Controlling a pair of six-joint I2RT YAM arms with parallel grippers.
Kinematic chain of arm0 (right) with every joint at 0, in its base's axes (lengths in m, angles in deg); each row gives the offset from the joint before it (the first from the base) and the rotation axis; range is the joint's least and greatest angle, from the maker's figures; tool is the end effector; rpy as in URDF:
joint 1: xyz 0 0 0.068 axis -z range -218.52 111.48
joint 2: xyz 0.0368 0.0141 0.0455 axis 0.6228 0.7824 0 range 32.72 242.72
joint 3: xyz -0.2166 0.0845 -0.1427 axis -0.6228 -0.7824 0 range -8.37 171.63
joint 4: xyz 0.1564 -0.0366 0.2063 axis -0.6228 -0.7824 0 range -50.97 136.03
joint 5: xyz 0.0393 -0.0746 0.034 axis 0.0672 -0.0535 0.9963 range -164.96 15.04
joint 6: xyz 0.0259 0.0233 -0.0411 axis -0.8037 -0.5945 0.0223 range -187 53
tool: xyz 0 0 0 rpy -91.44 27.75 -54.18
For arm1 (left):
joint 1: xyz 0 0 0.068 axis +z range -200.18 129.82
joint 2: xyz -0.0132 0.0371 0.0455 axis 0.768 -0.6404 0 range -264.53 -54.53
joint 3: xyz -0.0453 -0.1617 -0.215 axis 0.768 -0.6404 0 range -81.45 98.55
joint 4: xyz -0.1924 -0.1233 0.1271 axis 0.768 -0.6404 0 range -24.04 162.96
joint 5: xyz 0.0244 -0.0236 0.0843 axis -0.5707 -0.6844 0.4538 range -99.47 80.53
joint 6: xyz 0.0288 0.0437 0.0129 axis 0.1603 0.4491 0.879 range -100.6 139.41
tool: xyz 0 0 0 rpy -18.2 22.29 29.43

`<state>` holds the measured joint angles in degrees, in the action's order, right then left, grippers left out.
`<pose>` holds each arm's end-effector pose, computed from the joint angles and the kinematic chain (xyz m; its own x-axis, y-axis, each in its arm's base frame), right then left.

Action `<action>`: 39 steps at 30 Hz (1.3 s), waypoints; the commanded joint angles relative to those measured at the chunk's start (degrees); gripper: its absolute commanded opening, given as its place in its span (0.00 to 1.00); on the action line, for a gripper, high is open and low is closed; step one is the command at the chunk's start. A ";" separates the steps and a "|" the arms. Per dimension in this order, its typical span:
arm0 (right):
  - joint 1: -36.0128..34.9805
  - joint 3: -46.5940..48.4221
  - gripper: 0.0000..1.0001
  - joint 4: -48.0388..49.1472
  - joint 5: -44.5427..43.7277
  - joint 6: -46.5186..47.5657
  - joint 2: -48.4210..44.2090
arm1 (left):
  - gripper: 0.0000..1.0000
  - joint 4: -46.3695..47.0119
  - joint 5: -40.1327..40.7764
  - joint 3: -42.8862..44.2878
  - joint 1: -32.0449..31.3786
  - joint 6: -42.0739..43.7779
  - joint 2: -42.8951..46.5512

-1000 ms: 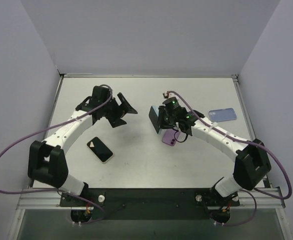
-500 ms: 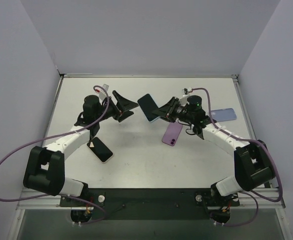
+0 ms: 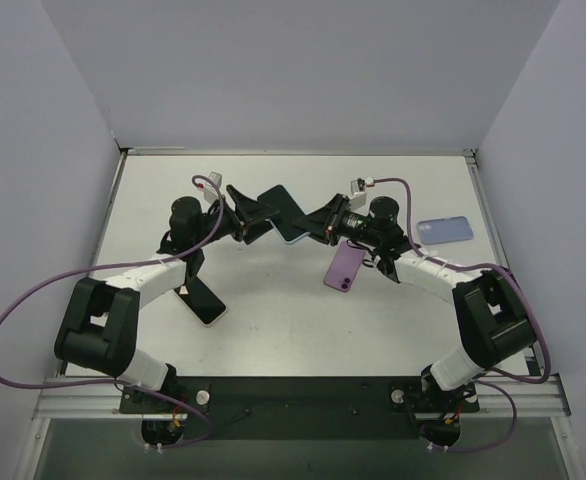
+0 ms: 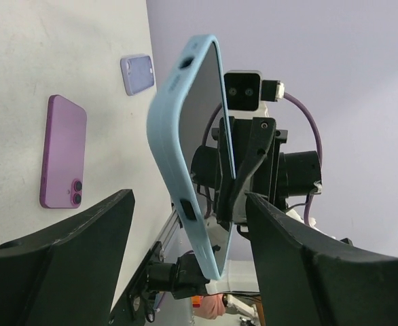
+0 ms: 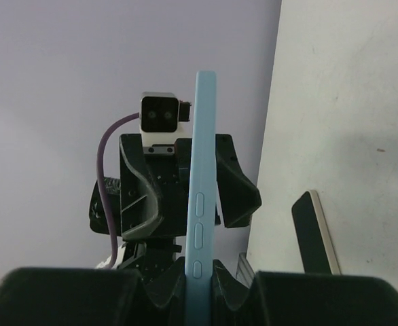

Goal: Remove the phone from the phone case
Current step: Adjust the phone, then remove the phone case from the phone.

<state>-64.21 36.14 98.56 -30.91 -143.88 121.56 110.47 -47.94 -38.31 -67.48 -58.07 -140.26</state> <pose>0.2871 0.1656 0.2635 -0.8781 0.3544 -0.3214 -0.3369 0.0191 0.9414 0.3017 -0.1171 0.2461 -0.8233 -0.5440 -0.1621 0.0962 0.1478 -0.9843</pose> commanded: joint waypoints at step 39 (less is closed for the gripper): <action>1.08 -4.78 0.34 -4.56 3.67 5.17 -9.12 | 0.00 23.04 -0.63 0.28 -0.10 -12.26 -3.48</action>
<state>-63.14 32.84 90.84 -27.76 -138.70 114.85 124.42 -49.69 -40.36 -67.80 -68.80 -145.62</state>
